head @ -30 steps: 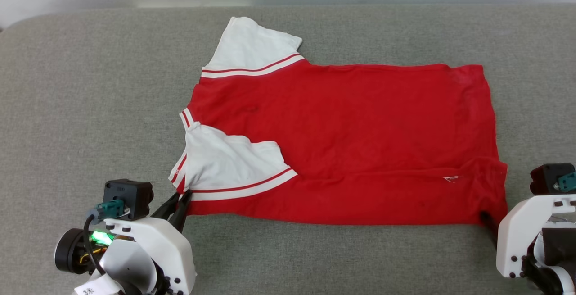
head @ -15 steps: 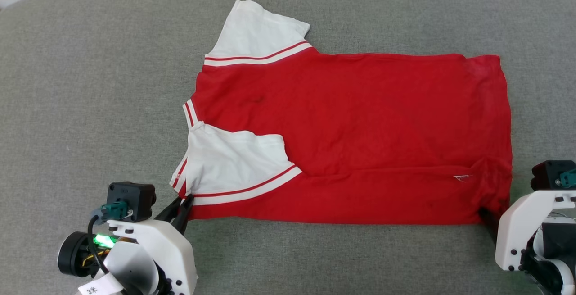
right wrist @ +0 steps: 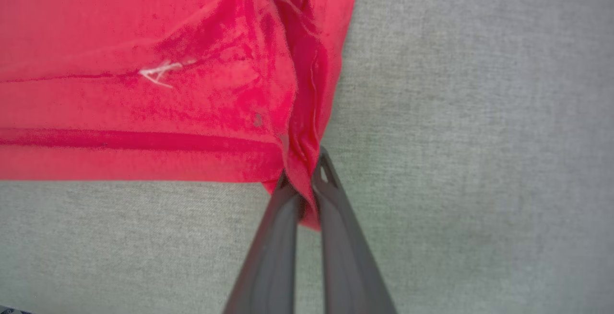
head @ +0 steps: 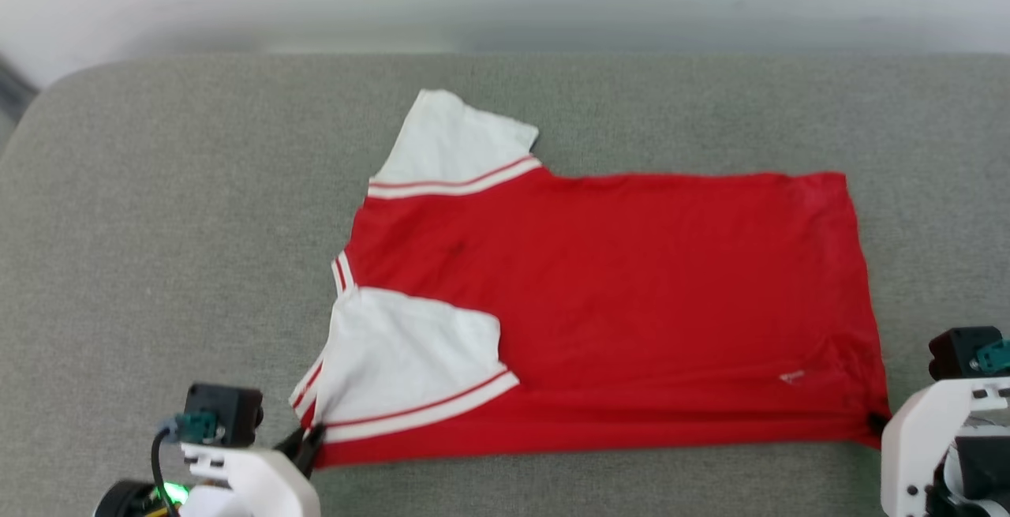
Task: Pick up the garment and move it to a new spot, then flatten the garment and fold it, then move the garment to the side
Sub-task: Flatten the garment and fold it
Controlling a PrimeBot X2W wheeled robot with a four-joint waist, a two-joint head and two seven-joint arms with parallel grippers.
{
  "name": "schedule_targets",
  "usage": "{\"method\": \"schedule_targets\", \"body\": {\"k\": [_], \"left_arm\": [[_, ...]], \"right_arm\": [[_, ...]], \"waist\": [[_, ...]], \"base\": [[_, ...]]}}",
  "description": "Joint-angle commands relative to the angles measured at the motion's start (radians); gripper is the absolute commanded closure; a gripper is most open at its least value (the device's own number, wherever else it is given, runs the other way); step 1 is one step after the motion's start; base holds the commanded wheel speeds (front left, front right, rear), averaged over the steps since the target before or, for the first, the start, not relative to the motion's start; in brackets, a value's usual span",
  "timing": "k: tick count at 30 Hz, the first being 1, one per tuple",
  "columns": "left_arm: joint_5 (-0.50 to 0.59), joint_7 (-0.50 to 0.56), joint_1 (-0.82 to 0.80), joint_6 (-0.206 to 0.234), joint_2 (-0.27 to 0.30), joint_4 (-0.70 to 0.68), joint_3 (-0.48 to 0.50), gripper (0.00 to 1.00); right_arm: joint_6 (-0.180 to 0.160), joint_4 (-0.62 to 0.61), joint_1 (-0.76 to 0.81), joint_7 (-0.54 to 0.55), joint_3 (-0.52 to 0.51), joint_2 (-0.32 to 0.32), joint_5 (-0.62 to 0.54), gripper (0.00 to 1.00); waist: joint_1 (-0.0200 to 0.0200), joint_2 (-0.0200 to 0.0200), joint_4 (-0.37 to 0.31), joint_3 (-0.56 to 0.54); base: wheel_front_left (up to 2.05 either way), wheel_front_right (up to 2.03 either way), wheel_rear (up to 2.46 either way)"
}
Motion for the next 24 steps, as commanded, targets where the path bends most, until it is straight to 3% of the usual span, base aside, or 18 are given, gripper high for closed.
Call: {"method": "schedule_targets", "body": {"k": [1, 11, 18, 24], "left_arm": [[-0.005, 0.001, 0.026, 0.007, 0.010, 0.001, 0.004, 1.00], [-0.037, 0.006, 0.186, 0.030, 0.064, -0.053, -0.024, 1.00], [-0.056, 0.018, 0.225, -0.005, 0.039, -0.023, -0.068, 1.00], [-0.058, -0.010, 0.194, -0.050, 0.001, 0.049, -0.084, 1.00]], "right_arm": [[-0.002, -0.015, 0.020, 0.008, -0.007, -0.017, 0.001, 1.00], [-0.002, -0.175, 0.221, 0.080, -0.037, -0.036, 0.048, 1.00], [-0.002, -0.195, 0.319, 0.099, -0.052, -0.003, 0.040, 1.00], [-0.002, -0.135, 0.311, 0.079, -0.059, 0.016, 0.027, 1.00]], "waist": [[0.0000, 0.0000, -0.008, -0.027], [0.0000, 0.0000, -0.012, -0.075], [0.0000, 0.0000, -0.010, -0.081], [0.0000, 0.0000, -0.010, -0.076]], "base": [[0.00, 0.00, 0.00], [0.00, 0.00, 0.00], [0.00, 0.00, 0.00], [0.00, 0.00, 0.00]]}}
